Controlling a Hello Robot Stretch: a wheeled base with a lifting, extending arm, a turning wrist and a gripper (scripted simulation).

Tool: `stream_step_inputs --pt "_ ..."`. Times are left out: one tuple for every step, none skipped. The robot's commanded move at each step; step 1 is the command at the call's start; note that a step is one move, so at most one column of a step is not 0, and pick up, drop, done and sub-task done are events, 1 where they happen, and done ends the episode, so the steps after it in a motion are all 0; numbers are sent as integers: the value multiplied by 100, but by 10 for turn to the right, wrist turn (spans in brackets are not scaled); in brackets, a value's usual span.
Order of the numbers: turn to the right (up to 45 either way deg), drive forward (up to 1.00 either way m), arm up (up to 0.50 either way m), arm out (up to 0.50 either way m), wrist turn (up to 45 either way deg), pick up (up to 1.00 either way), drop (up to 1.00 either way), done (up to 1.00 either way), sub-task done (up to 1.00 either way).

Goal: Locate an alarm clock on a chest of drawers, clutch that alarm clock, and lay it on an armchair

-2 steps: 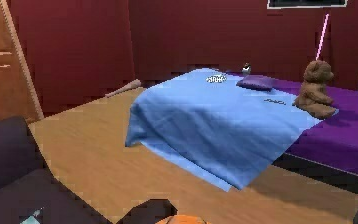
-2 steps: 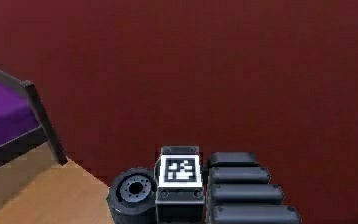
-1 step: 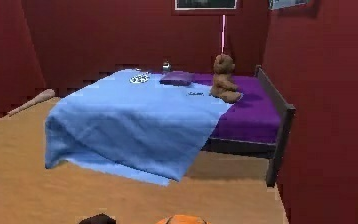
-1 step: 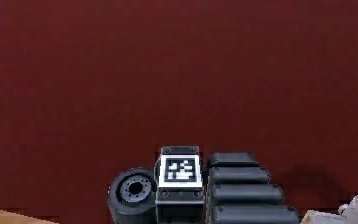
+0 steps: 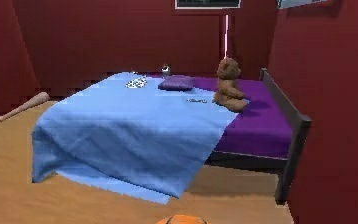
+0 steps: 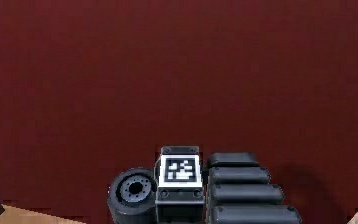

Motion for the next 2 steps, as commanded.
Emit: stream_step_inputs --pt "-450 0 0 0 0 0 0 0 0" --pt "-450 0 0 0 0 0 0 0 0"
